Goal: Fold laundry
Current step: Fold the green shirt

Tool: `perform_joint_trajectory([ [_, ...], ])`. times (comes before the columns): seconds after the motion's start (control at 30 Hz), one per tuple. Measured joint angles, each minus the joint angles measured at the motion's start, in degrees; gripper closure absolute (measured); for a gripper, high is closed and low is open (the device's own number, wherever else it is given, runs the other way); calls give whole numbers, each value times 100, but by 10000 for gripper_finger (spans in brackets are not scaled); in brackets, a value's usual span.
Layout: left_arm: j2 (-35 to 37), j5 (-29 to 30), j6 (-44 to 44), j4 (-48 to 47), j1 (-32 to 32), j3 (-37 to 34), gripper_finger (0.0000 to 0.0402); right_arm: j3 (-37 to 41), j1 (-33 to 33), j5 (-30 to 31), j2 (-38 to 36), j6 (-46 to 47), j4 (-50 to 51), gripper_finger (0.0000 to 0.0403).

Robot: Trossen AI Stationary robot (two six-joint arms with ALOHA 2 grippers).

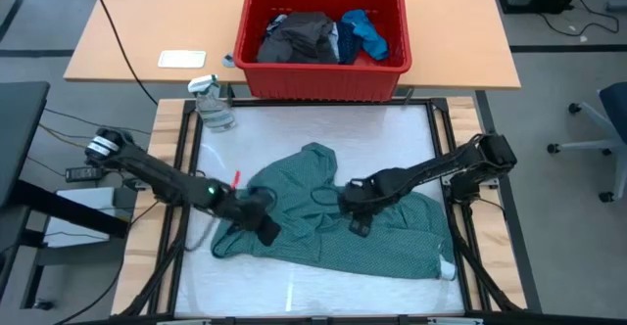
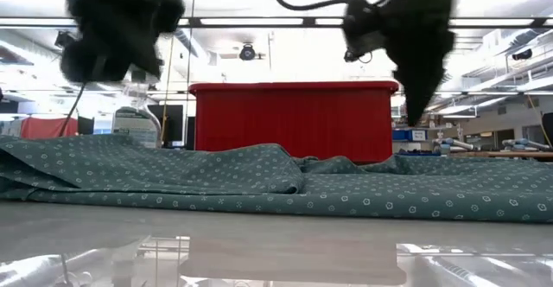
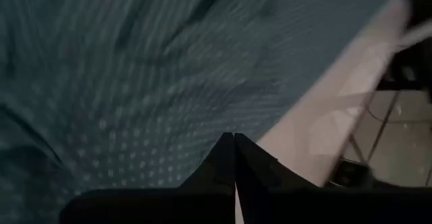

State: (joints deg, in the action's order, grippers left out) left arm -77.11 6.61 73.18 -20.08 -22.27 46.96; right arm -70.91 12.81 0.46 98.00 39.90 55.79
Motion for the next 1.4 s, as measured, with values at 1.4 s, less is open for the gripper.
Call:
perform_joint_trajectory([
  [1.4,-1573,-1166,-2631,-233,1776,-35,399,2616,37,-844,-1367,-950,-4647,257],
])
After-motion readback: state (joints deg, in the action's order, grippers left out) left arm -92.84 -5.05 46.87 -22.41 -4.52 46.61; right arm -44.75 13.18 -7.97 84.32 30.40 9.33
